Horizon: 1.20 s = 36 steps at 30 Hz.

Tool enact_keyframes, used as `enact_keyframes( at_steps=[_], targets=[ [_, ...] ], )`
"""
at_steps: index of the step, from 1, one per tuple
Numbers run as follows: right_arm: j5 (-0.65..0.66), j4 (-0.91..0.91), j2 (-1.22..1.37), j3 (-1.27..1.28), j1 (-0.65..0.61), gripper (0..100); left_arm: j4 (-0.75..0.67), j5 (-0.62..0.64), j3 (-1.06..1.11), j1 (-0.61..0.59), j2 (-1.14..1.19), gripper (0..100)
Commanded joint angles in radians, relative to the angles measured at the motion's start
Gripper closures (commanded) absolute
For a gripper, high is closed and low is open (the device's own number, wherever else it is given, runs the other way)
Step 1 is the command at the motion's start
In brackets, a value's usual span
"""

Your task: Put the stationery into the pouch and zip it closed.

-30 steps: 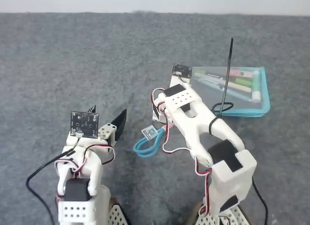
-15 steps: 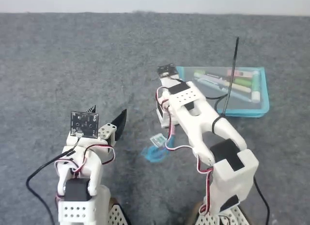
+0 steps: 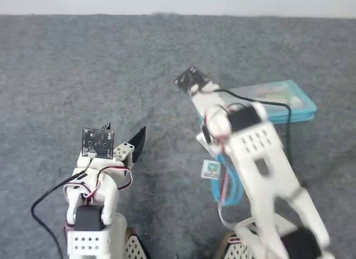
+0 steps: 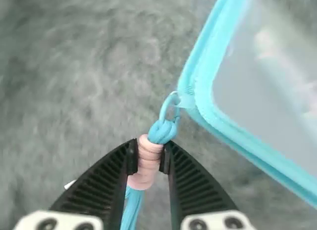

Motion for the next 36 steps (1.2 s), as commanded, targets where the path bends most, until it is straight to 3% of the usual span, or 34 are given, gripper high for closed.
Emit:
enact_keyframes(
  at_steps=[1, 8, 14, 20, 23, 26, 31, 36],
  targets=[
    [0.035, 0.062, -0.222, -0.005, -0.016, 99.3, -0.015, 0.011, -0.012, 0.055, 0.005, 70],
    [0.029, 0.102, -0.334, -0.005, -0.019, 99.3, 0.11, -0.132, -0.016, 0.301, 0.005, 70],
    [0.029, 0.104, -0.384, -0.018, -0.021, 99.3, 0.114, -0.132, -0.012, 0.381, 0.005, 70],
    [0.009, 0.162, -0.381, -0.048, -0.019, 99.3, 0.055, -0.13, 0.022, 0.348, 0.005, 70],
    [-0.11, 0.085, -0.329, 0.08, -0.018, 99.2, 0.002, -0.097, 0.016, 0.204, 0.005, 70],
    [-0.147, -0.031, -0.234, 0.189, 0.019, 99.2, -0.046, -0.029, 0.013, 0.075, 0.005, 70],
    [-0.135, -0.097, -0.019, 0.206, 0.107, 99.1, -0.046, -0.023, 0.015, 0.058, 0.005, 70],
    [-0.104, -0.107, 0.082, 0.209, 0.065, 99.1, -0.049, -0.023, 0.016, 0.058, 0.006, 70]
  ],
)
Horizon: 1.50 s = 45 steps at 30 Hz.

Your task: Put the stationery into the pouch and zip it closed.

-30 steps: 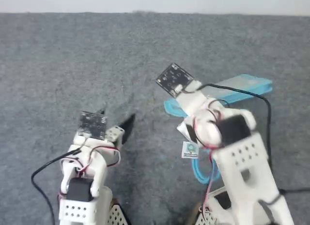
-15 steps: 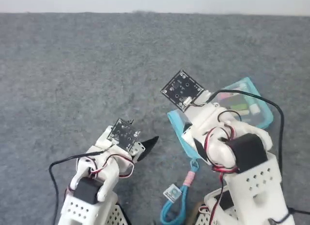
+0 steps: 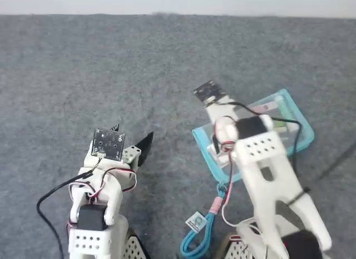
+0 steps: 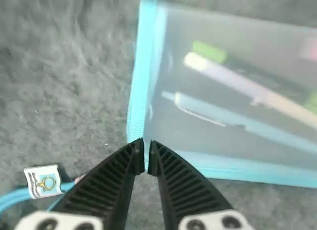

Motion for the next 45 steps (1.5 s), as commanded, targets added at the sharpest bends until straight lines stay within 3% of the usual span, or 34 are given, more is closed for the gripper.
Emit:
enact_keyframes(
  at_steps=[1, 4, 11, 20, 28, 45],
  targets=[
    [-0.002, -0.021, 0.015, -0.014, -0.021, 99.1, -0.037, 0.02, -0.022, -0.006, 0.006, 70],
    [-0.017, -0.07, 0.024, -0.015, -0.022, 98.3, -0.037, 0.02, -0.022, -0.006, 0.006, 70],
    [-0.003, -0.179, 0.088, -0.014, -0.159, 77.2, -0.034, 0.02, -0.022, -0.006, 0.006, 70],
    [0.172, -0.311, 0.378, -0.16, -0.188, 76.4, -0.034, 0.02, -0.022, -0.006, 0.006, 70],
    [0.176, -0.311, 0.578, -0.351, -0.081, 76.7, -0.034, 0.02, -0.024, -0.006, 0.006, 70],
    [0.215, -0.303, 0.74, -0.595, 0.079, 76.8, -0.034, 0.02, -0.022, -0.006, 0.008, 70]
  ],
)
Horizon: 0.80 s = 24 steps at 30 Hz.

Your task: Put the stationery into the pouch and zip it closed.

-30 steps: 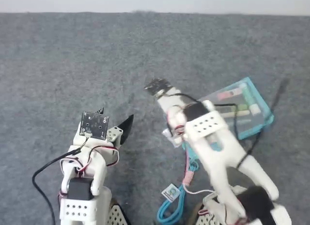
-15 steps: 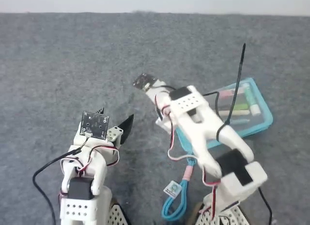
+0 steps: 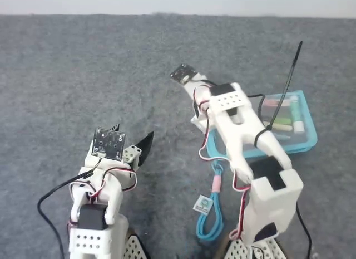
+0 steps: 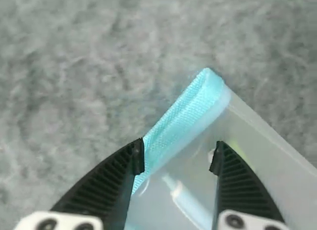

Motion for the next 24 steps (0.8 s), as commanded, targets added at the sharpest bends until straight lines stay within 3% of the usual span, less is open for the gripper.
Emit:
enact_keyframes(
  at_steps=[1, 6, 14, 18, 24],
  targets=[
    [-0.002, -0.012, -0.021, -0.078, 0.061, 76.8, -0.034, 0.02, -0.021, -0.006, 0.008, 70],
    [-0.064, 0.065, -0.226, 0.003, 0.099, 76.8, -0.038, 0.02, -0.01, -0.006, 0.005, 70],
    [-0.183, 0.108, -0.731, 0.457, 0.102, 76.8, -0.038, 0.02, -0.012, -0.006, 0.005, 70],
    [-0.103, 0.137, -0.797, 0.609, 0.153, 76.8, -0.038, 0.02, -0.012, -0.006, 0.005, 70],
    [0.006, 0.064, -0.704, 0.634, 0.377, 76.8, -0.035, 0.02, -0.012, -0.006, 0.005, 70]
  ],
)
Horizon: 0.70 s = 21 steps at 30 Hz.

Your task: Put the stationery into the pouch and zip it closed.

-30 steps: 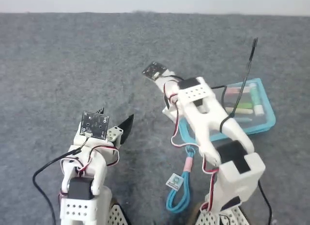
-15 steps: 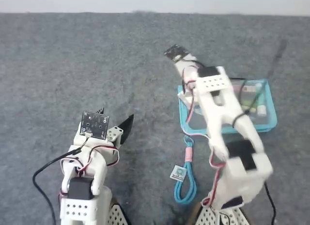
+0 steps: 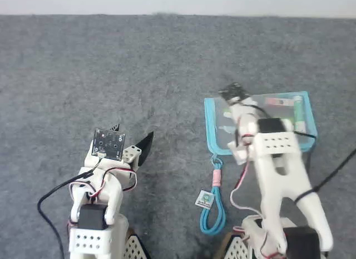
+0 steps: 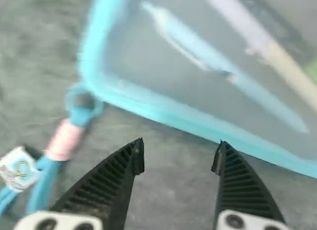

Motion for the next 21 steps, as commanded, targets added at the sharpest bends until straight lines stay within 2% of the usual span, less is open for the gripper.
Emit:
enact_keyframes(
  at_steps=[1, 10, 18, 21],
  targets=[
    [0.081, -0.077, 0.059, -0.006, 0.125, 76.8, -0.037, 0.02, -0.012, -0.006, 0.005, 70],
    [0.11, -0.154, 0.473, -0.25, 0.183, 76.8, -0.035, 0.02, -0.01, -0.006, 0.005, 70],
    [0.11, -0.137, 0.694, -0.549, 0.176, 76.8, -0.035, 0.02, -0.01, -0.005, 0.005, 70],
    [0.109, -0.073, 0.754, -0.675, 0.153, 76.8, -0.035, 0.02, -0.008, -0.005, 0.005, 70]
  ],
)
